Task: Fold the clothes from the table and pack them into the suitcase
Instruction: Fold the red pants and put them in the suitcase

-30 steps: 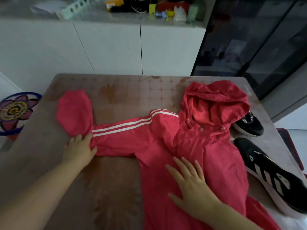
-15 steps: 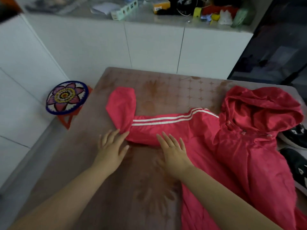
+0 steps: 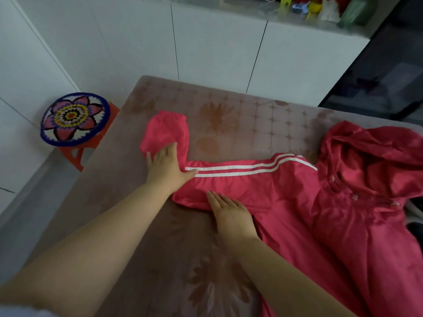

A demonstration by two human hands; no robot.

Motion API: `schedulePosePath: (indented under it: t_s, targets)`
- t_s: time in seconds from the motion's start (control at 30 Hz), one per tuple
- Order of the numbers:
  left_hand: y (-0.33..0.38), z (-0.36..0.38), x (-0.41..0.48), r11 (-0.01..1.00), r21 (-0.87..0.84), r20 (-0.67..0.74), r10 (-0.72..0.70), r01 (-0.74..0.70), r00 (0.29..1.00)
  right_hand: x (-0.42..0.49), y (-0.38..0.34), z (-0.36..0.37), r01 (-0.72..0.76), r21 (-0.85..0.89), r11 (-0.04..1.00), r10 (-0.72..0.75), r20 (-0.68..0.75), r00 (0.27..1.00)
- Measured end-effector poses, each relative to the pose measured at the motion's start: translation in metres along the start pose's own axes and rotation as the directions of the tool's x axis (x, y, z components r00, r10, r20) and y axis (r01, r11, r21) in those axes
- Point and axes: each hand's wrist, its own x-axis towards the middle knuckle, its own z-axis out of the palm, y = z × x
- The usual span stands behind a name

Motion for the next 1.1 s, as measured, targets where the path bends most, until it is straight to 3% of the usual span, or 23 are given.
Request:
schedulePosePath:
  t_s: [0.07, 0.17, 0.23, 0.33, 0.5, 0.67, 0.73, 0.87, 0.97, 1.03, 1.1]
  targets:
    - [0.001, 0.005, 0.004, 0.998, 0.041, 0.004, -0.037, 0.037, 0.999, 0.0, -0.001, 0.003, 0.027, 0.008, 1.0, -0.027, -0.047, 0.999]
    - [-0.014, 0.008, 0.002, 0.995, 0.088, -0.099, -0.032, 0.041, 0.995, -0.004, -0.014, -0.003, 0.043, 0.024, 0.999, -0.042, -0.052, 0.998]
    - [-0.033, 0.004, -0.002, 0.998, -0.04, -0.192, -0.046, 0.039, 0.98, -0.008, -0.027, -0.004, 0.069, -0.016, 0.998, -0.07, -0.075, 0.995]
    - [-0.064, -0.02, -0.018, 0.952, -0.288, -0.253, -0.18, 0.104, 0.95, -0.017, -0.056, -0.003, 0.104, -0.038, 0.994, -0.105, -0.041, 0.994]
    - [-0.122, -0.055, -0.06, 0.909, -0.33, -0.212, -0.333, 0.253, 0.919, -0.029, -0.114, -0.003, 0.179, -0.02, 0.984, -0.175, 0.132, 0.976]
    - [-0.165, -0.093, -0.099, 0.859, -0.41, -0.301, -0.445, 0.306, 0.844, -0.029, -0.175, -0.02, 0.259, 0.097, 0.961, -0.263, 0.029, 0.964]
    - [-0.168, -0.107, -0.112, 0.843, -0.458, -0.304, -0.448, 0.283, 0.841, -0.031, -0.188, -0.017, 0.291, 0.189, 0.938, -0.327, 0.196, 0.925]
    - [-0.14, -0.115, -0.131, 0.89, -0.445, -0.335, -0.272, 0.103, 0.902, -0.055, -0.171, -0.018, 0.227, 0.273, 0.935, -0.289, 0.215, 0.933]
    - [-0.094, -0.099, -0.138, 0.942, -0.332, -0.296, -0.048, -0.055, 0.954, -0.085, -0.119, -0.021, 0.135, 0.224, 0.965, -0.144, 0.021, 0.989]
    - [-0.05, -0.085, -0.147, 0.943, -0.262, -0.272, 0.133, -0.206, 0.953, -0.105, -0.077, -0.028, 0.016, 0.16, 0.987, -0.005, -0.07, 0.998]
    - [-0.005, -0.066, -0.157, 0.894, -0.186, -0.215, 0.369, -0.409, 0.904, -0.13, -0.035, -0.042, -0.126, 0.107, 0.986, 0.14, -0.139, 0.98]
